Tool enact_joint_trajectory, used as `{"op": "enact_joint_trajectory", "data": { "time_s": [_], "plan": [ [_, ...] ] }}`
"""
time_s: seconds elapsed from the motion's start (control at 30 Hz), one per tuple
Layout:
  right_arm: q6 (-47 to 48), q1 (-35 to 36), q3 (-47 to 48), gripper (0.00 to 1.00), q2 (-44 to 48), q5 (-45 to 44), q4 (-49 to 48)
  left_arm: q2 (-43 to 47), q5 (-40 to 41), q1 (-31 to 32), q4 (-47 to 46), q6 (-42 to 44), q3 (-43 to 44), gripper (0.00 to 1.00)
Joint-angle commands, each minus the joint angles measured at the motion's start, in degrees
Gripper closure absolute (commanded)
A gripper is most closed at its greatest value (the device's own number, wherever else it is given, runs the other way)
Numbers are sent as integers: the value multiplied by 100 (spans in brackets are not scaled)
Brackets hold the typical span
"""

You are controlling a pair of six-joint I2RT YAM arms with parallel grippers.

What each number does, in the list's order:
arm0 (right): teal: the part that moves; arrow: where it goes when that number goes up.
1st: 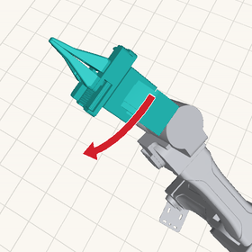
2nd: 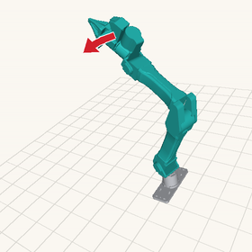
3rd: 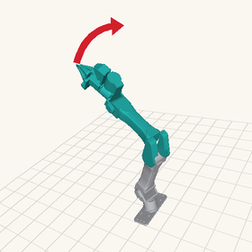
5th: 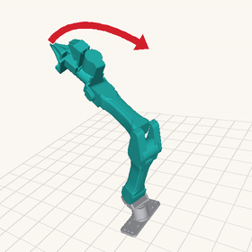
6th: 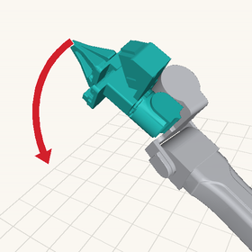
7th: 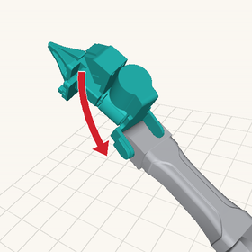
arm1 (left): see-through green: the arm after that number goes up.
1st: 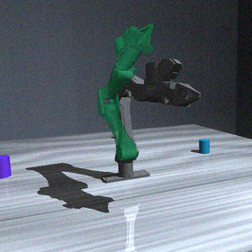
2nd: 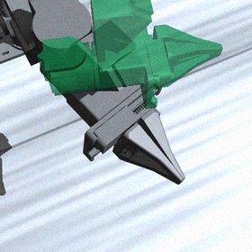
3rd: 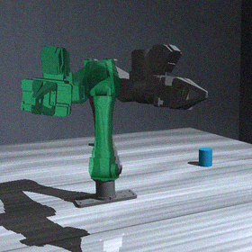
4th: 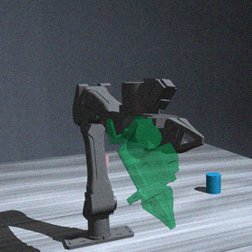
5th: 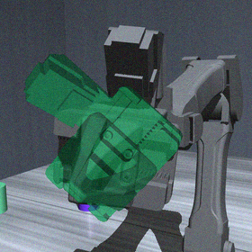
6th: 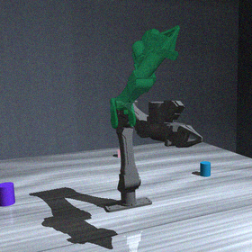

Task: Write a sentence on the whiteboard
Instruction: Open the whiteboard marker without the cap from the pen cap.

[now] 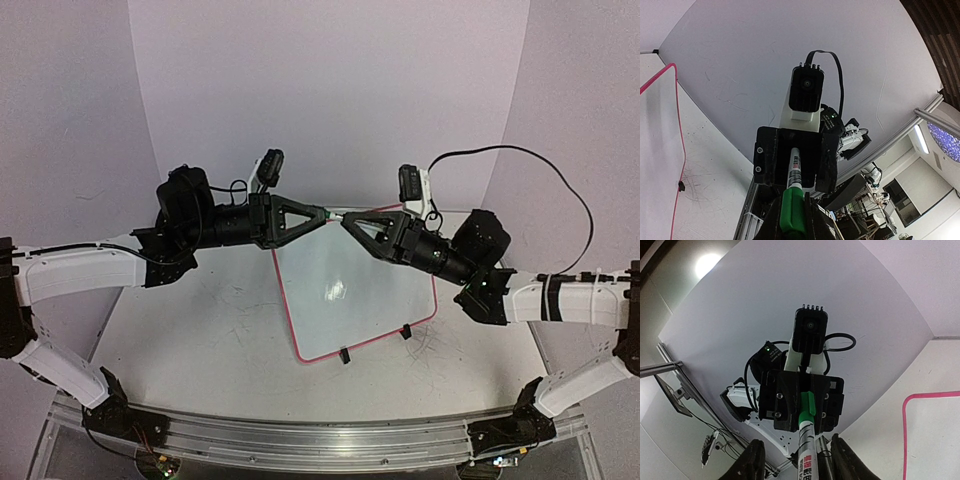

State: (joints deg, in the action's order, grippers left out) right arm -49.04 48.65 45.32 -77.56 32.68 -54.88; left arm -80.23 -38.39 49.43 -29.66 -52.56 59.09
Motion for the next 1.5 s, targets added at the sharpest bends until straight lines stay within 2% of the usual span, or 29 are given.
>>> {"op": "enact_joint_trajectory", "data": {
  "time_s": [0.0, 0.1, 0.3, 0.37, 0.57, 0.73, 0.93, 0.97, 1.1, 1.27, 1.47],
  "plan": [
    [29, -10, 170, 62, 36, 354, -250, -74, -268, 62, -197, -35, -19, 100],
    [-24, -37, 172, 73, 5, 327, -268, -90, -301, 61, -197, -51, -28, 100],
    [-101, -35, 235, 89, -27, 314, -353, -85, -342, 59, -193, -71, -61, 100],
    [-117, -45, 180, 100, 7, 213, -388, -74, -338, 60, -193, -66, -69, 100],
    [-267, -71, -151, 99, 195, -139, -694, -12, -298, 64, -193, -11, -116, 100],
    [-374, -75, -146, 83, 157, -85, -810, -27, -299, 65, -197, -18, -115, 100],
    [-495, -80, -152, 73, 39, -99, -893, -15, -318, 64, -206, -26, -114, 100],
    [-516, -78, -150, 73, 17, -91, -919, -7, -314, 62, -205, -27, -123, 100],
    [-567, -75, -128, 86, -86, 11, -1019, 5, -274, 62, -207, -44, -154, 100],
    [-528, -80, -59, 70, -208, 355, -1041, -37, -267, 62, -207, -39, -95, 100],
    [-423, -75, 32, 71, -312, 622, -829, -110, -314, 58, -203, -48, -59, 100]
  ]
}}
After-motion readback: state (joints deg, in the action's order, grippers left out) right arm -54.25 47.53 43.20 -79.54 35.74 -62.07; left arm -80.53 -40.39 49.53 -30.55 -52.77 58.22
